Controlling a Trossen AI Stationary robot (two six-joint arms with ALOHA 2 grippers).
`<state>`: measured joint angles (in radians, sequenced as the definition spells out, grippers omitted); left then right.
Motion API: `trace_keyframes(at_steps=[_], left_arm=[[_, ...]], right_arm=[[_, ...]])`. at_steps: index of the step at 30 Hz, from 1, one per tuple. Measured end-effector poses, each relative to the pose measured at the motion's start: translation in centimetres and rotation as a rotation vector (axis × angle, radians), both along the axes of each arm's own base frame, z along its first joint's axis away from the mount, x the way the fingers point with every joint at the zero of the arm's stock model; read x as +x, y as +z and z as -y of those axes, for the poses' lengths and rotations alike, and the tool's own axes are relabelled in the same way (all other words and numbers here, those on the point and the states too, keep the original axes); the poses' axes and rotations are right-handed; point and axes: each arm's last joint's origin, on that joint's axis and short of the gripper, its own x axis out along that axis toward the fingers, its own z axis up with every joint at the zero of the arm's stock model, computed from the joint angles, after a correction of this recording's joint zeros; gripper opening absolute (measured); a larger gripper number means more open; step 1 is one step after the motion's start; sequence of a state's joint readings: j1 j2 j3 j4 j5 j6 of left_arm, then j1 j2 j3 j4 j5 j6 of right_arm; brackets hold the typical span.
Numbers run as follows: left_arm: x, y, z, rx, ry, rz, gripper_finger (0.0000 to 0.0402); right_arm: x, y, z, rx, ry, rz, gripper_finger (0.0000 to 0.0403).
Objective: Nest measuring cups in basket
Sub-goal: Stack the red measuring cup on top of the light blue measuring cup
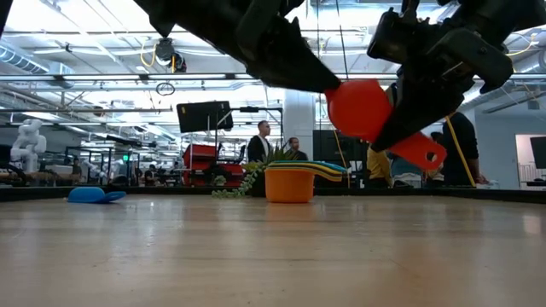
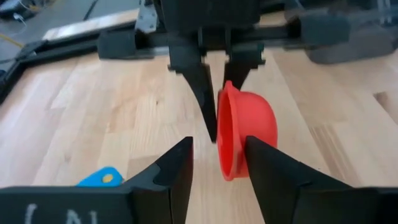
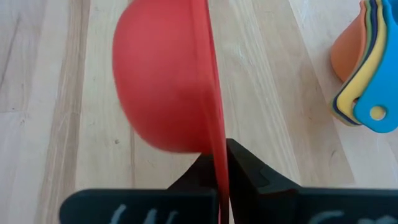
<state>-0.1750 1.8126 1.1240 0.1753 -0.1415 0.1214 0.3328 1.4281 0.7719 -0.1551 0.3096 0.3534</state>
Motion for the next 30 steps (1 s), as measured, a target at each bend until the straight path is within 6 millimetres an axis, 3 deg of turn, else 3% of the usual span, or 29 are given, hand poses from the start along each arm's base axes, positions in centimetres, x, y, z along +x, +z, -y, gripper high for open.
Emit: trace_keyframes(at_steps=[13, 24, 30], left_arm=[[-0.46, -0.03, -0.18, -0.008, -0.002, -0.053, 0.0105], [-0.99, 0.11, -0.2, -0.021, 0.01, -0.096, 0.0167], [-0.93, 0.21, -0.17, -0.025, 0.011, -0.084, 0.0174]], right_arm=[[-0.04, -0.01, 0.02, 0.002, -0.009, -0.001, 0.0], [0.07, 0.18, 0.0, 0.002, -0.008, 0.013, 0.0], [0.08, 0.19, -0.01, 0.0, -0.005, 0.014, 0.0]])
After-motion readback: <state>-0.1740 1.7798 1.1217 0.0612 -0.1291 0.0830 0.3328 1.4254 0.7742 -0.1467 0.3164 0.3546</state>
